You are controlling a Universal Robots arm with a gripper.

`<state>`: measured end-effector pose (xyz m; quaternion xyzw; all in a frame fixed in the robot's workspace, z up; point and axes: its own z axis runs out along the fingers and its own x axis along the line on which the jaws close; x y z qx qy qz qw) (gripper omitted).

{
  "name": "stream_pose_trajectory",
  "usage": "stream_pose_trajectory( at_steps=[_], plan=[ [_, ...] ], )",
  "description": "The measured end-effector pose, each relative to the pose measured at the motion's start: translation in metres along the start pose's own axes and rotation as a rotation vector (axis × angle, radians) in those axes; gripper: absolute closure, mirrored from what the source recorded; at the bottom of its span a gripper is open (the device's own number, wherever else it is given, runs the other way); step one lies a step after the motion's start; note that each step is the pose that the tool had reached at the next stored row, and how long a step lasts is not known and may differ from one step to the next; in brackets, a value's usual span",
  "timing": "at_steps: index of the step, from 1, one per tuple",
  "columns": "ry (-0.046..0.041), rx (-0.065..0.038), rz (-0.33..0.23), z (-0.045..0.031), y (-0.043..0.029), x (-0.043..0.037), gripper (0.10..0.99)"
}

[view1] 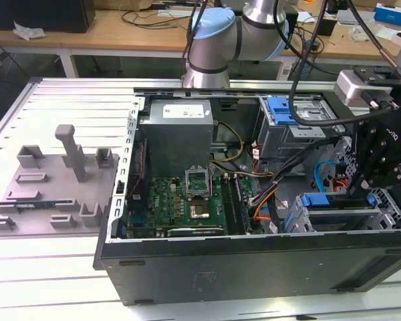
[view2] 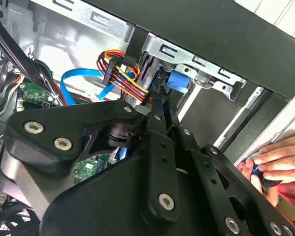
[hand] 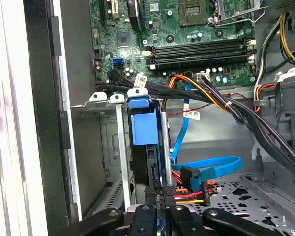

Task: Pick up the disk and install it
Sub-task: 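Insert the first disk wire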

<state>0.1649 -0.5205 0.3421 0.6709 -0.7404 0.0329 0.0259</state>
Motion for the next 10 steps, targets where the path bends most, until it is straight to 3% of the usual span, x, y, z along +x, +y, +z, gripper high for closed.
stream_pose_trajectory(
  at_steps=[10],
  plan=[
    [-0.0003, 0.0, -0.002, 0.0042, -0.0003, -0.0004, 0.918]
  ],
)
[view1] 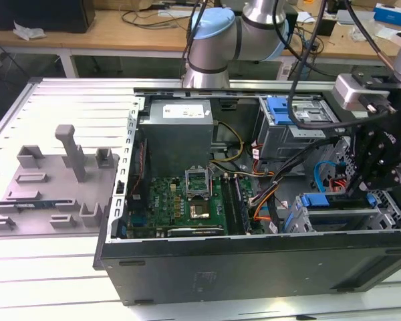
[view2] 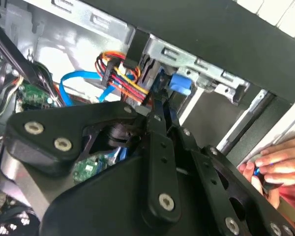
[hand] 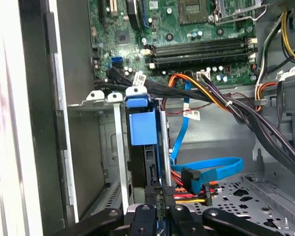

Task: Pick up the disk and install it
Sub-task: 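Insert the first disk wire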

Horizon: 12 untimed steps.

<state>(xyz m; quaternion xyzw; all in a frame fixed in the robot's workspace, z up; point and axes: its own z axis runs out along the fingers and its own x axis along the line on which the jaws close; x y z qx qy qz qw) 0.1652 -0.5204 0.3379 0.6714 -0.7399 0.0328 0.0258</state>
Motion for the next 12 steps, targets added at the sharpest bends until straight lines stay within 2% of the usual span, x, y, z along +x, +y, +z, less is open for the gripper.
stream_pose_trajectory(
  at_steps=[8, 9, 10, 12],
  plan=[
    [-0.0009, 0.0, -0.002, 0.003, 0.0, 0.0008, 0.91],
    [-0.0002, 0.0, -0.002, 0.0027, 0.0, 0.0011, 0.788],
    [0.0001, 0.0, -0.002, 0.0025, 0.0, 0.0011, 0.788],
    [0.0002, 0.0, -0.002, -0.0015, -0.0001, 0.0015, 0.667]
  ],
)
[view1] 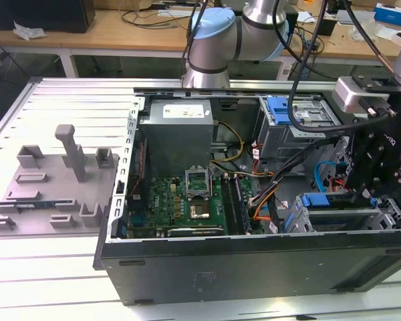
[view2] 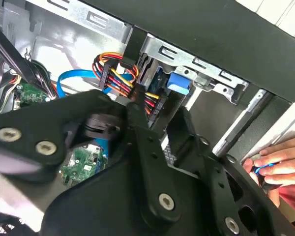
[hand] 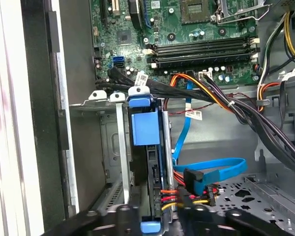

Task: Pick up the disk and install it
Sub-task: 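Insert the first disk wire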

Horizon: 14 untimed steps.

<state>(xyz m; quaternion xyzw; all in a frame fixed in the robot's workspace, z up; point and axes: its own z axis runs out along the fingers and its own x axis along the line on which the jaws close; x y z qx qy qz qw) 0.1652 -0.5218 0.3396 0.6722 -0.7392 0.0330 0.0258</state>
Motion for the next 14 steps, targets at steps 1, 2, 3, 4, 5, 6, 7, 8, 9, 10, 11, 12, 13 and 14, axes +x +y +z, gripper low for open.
stream_pose_trajectory(
  at_steps=[1, 2, 3, 4, 5, 6, 7, 8, 9, 10, 11, 12, 13, 14],
  plan=[
    [-0.0001, 0.0, 0.0, -0.0047, -0.0001, 0.0003, 0.667],
    [-0.0002, 0.0, 0.0, -0.0088, -0.0001, 0.0006, 0.608],
    [-0.0002, 0.0, 0.0, -0.0155, -0.0001, 0.0008, 0.545],
    [-0.0001, 0.0, 0.0, -0.025, -0.0002, 0.0006, 0.49],
    [0.0, 0.0, 0.0, -0.0295, -0.0003, 0.0006, 0.424],
    [0.0004, 0.0, 0.0, -0.0316, -0.0003, 0.0006, 0.424],
    [0.0015, 0.0, 0.0, -0.0325, -0.0003, 0.0005, 0.424],
    [0.0018, 0.0, 0.0, -0.0324, -0.0003, 0.0005, 0.424],
    [0.0019, 0.0, 0.0, -0.0325, -0.0002, 0.0005, 0.424],
    [0.0021, 0.0, 0.0, -0.0325, -0.0003, 0.0005, 0.424],
    [0.0022, 0.0, 0.0, -0.0326, -0.0003, 0.0005, 0.424],
    [0.0022, 0.0, 0.0, -0.0326, -0.0003, 0.0005, 0.424],
    [0.0022, 0.0, 0.0, -0.0326, -0.0003, 0.0005, 0.424],
    [0.0022, 0.0, 0.0, -0.0326, -0.0003, 0.0005, 0.424]
  ],
)
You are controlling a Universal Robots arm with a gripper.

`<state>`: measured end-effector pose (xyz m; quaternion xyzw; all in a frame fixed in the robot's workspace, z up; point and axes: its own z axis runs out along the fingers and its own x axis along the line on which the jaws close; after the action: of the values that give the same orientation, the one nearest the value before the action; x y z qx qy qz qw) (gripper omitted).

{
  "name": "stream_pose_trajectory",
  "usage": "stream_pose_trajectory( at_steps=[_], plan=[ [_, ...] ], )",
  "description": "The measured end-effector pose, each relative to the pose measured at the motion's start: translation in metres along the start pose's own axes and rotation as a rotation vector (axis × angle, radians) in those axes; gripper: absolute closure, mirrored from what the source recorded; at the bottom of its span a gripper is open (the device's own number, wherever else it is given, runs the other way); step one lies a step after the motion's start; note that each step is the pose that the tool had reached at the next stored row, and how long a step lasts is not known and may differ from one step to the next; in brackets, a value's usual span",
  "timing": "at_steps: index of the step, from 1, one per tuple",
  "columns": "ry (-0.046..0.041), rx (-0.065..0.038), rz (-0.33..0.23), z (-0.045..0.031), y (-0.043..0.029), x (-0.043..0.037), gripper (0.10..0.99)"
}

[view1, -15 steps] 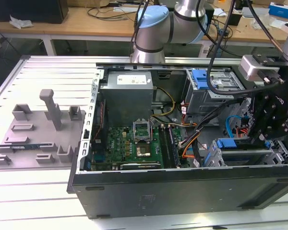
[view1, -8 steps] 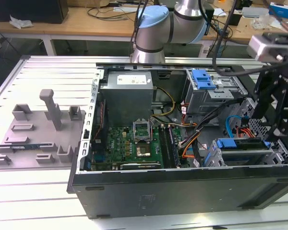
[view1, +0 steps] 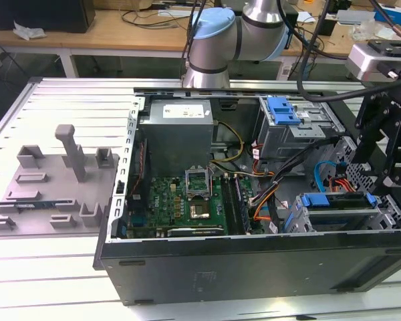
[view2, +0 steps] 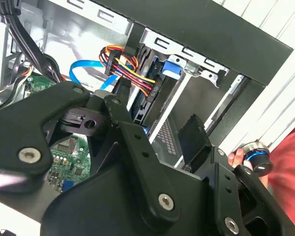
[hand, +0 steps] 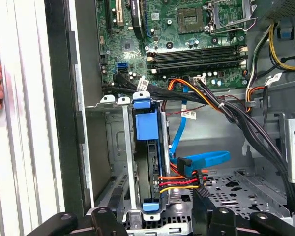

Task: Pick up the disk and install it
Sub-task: 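Insert the first disk wire, then insert the second disk wire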

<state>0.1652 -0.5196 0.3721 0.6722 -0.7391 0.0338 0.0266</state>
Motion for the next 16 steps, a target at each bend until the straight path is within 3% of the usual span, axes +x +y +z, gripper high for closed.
stream_pose_trajectory(
  at_steps=[13, 14, 16],
  plan=[
    [0.0004, 0.0, 0.0, -0.0002, 0.0, -0.0019, 0.424],
    [0.0043, 0.0, 0.0, -0.0005, 0.0002, -0.0072, 0.424],
    [0.0367, 0.003, -0.001, -0.0017, 0.0013, -0.0189, 0.424]
  ],
)
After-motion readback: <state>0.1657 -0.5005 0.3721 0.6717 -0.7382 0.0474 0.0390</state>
